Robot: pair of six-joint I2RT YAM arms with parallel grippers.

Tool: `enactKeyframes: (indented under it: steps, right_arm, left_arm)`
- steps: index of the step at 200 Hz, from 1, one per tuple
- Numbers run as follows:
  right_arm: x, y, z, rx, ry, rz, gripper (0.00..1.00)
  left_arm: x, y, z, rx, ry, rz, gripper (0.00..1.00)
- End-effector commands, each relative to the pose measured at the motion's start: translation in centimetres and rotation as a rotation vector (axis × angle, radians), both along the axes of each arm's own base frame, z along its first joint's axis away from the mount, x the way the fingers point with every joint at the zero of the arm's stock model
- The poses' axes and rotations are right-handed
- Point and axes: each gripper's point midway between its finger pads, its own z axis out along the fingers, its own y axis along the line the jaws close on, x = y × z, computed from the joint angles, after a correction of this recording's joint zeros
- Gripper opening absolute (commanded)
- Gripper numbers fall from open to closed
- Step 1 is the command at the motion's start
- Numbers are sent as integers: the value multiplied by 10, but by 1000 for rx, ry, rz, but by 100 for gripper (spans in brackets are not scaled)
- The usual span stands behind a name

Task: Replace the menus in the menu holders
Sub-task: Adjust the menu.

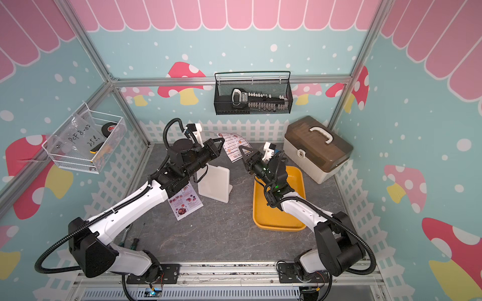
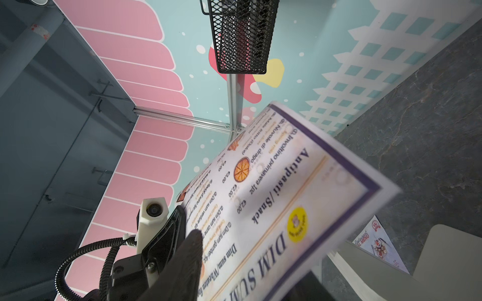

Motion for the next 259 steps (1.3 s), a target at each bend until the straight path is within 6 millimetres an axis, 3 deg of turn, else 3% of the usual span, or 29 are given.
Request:
enactKeyframes:
  steps: [1,48,99,130,155,186,221,259]
  right_arm:
    - [-3,0,20,52,-30,1,37]
    - [1,-4,9,46,9,-28,24]
    - [2,-3,15,17,8,-34,8]
    - [1,-5,16,-6,8,-41,7]
    - [1,-5,18,-17,5,-45,1]
    - [2,-6,15,-75,21,-40,0]
    - [1,-23,10,-275,27,-40,0]
    - [-12,-59,23,-726,-41,-21,0]
  left_arm:
    - [2,2,1,-32,4,21,0]
    - [2,4,-1,-36,9,31,0]
    - [1,2,-9,-25,26,24,0]
    - [0,3,-17,-23,46,35,0]
    - [-2,5,-23,-19,61,41,11]
    - [-6,10,-34,14,93,49,40]
    - [-22,24,-40,131,103,47,61]
    - [-43,31,-33,372,95,-55,65]
